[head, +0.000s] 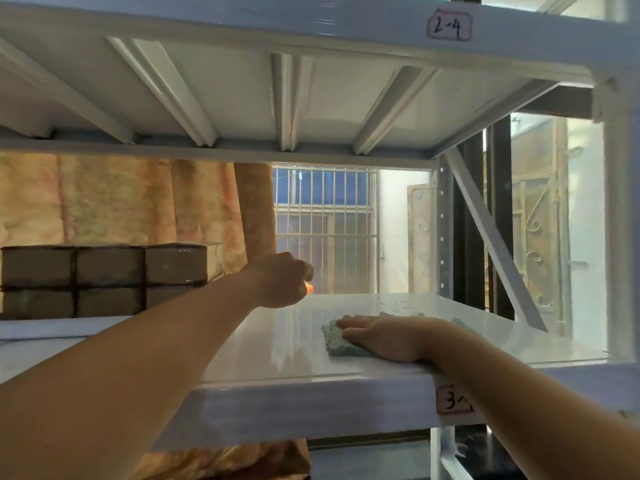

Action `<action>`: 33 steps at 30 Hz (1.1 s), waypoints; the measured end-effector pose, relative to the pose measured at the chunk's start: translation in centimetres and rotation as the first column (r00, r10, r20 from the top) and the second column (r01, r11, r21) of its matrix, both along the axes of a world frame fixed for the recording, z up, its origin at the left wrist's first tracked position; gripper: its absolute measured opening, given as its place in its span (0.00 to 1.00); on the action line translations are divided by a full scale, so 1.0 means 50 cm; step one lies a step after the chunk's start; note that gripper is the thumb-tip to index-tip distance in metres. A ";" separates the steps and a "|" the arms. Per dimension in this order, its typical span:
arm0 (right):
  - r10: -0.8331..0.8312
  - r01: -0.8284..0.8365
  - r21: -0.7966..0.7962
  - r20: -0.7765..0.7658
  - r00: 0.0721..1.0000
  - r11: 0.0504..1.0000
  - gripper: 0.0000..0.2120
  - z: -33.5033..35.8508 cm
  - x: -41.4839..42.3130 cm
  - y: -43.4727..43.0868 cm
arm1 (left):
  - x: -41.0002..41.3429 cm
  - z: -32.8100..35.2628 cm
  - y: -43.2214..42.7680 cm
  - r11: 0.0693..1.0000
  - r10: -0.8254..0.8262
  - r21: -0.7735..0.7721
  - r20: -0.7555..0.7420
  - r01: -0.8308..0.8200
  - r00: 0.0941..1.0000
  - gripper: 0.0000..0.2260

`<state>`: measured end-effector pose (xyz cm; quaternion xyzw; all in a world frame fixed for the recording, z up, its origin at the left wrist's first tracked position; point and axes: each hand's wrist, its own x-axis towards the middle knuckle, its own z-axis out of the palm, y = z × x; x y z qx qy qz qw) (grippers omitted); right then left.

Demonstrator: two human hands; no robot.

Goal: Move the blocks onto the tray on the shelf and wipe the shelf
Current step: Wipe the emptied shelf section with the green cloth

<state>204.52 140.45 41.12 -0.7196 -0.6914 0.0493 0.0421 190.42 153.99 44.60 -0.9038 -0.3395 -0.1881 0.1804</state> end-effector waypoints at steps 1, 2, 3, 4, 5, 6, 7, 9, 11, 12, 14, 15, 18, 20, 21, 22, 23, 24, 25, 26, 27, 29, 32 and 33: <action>0.011 -0.011 -0.016 0.009 1.000 1.000 0.23 0.002 -0.001 0.001 | 0.000 0.001 0.007 1.000 0.009 0.024 -0.017 -0.009 1.000 0.14; 0.029 -0.029 -0.030 0.013 0.999 0.999 0.23 0.007 -0.003 0.002 | 0.001 0.004 0.017 0.999 0.005 0.039 -0.003 -0.005 1.000 0.14; 0.052 -0.051 -0.042 0.020 0.998 0.998 0.23 0.011 -0.009 0.007 | 0.000 0.005 0.025 0.998 -0.002 0.056 0.017 0.001 1.000 0.14; 0.077 -0.074 -0.064 0.044 0.996 0.995 0.23 0.015 -0.021 0.014 | 0.000 0.005 0.035 0.996 -0.022 0.088 0.039 0.019 0.999 0.14; 0.088 -0.084 -0.075 0.052 0.995 0.994 0.23 0.016 -0.034 0.027 | 0.000 0.004 0.043 0.993 -0.038 0.115 0.068 0.030 0.997 0.13; 0.120 -0.112 -0.094 0.079 0.990 0.989 0.23 0.015 -0.047 0.042 | 0.001 -0.003 0.052 0.991 -0.054 0.126 0.125 0.038 0.991 0.12; 0.127 -0.118 -0.113 0.074 0.989 0.986 0.23 0.014 -0.059 0.057 | 0.002 -0.014 0.057 0.992 -0.063 0.123 0.184 0.041 0.981 0.12; 0.104 -0.094 -0.145 0.058 0.993 0.985 0.25 0.018 -0.069 0.098 | 0.004 -0.028 0.068 0.997 -0.063 0.059 0.270 0.049 0.961 0.17; 0.069 -0.055 -0.159 0.082 0.994 0.986 0.25 0.024 -0.074 0.142 | 0.001 -0.032 0.086 0.999 -0.040 0.011 0.309 0.038 0.950 0.19; 0.071 -0.054 -0.162 0.099 0.993 0.985 0.25 0.026 -0.073 0.162 | 0.001 -0.031 0.094 1.000 -0.024 -0.006 0.329 0.028 0.944 0.18; 0.045 -0.031 -0.170 0.082 0.996 0.985 0.26 0.030 -0.071 0.198 | 0.000 -0.034 0.103 0.999 0.003 -0.037 0.320 0.010 0.947 0.15; 0.044 -0.029 -0.173 0.082 0.996 0.984 0.26 0.029 -0.068 0.215 | 0.000 -0.036 0.104 0.999 0.015 -0.054 0.307 0.002 0.952 0.15; 0.032 -0.013 -0.183 0.099 0.995 0.983 0.27 0.028 -0.060 0.263 | -0.005 -0.043 0.107 0.995 0.032 -0.096 0.324 0.000 0.946 0.14; 0.016 0.003 -0.187 0.099 0.995 0.982 0.28 0.027 -0.048 0.294 | -0.012 -0.041 0.105 0.995 0.035 -0.099 0.363 0.001 0.931 0.15; 0.012 0.008 -0.186 0.103 0.995 0.982 0.28 0.027 -0.043 0.308 | -0.016 -0.038 0.102 0.995 0.030 -0.101 0.383 0.009 0.923 0.15; 0.009 0.011 -0.185 0.105 0.994 0.983 0.28 0.029 -0.038 0.320 | -0.020 -0.033 0.101 0.994 0.028 -0.107 0.402 0.017 0.915 0.15; 0.002 0.017 -0.180 0.102 0.995 0.983 0.29 0.031 -0.034 0.329 | -0.026 -0.029 0.098 0.993 0.029 -0.117 0.422 0.023 0.906 0.16; -0.007 0.025 -0.171 0.100 0.995 0.985 0.29 0.031 -0.031 0.339 | -0.032 -0.026 0.097 0.991 0.032 -0.133 0.440 0.030 0.897 0.16; -0.018 0.035 -0.166 0.102 0.995 0.985 0.29 0.029 -0.029 0.346 | -0.037 -0.025 0.098 0.988 0.036 -0.150 0.455 0.036 0.890 0.15; -0.025 0.041 -0.161 0.099 0.995 0.986 0.29 0.026 -0.028 0.351 | -0.041 -0.027 0.099 0.984 0.044 -0.171 0.459 0.040 0.887 0.15; -0.038 0.052 -0.158 0.088 0.995 0.986 0.29 0.020 -0.026 0.358 | -0.044 -0.031 0.100 0.981 0.054 -0.189 0.454 0.037 0.889 0.15; -0.060 0.072 -0.149 0.079 0.995 0.986 0.29 0.011 -0.021 0.376 | -0.047 -0.037 0.100 0.978 0.071 -0.207 0.437 0.024 0.897 0.15; -0.099 0.109 -0.127 0.078 0.992 0.986 0.30 0.016 -0.019 0.391 | -0.047 -0.035 0.103 0.979 0.056 -0.201 0.418 0.032 0.907 0.15; -0.110 0.118 -0.120 0.073 0.991 0.986 0.30 0.017 -0.021 0.392 | -0.048 -0.032 0.105 0.979 0.051 -0.201 0.415 0.037 0.908 0.14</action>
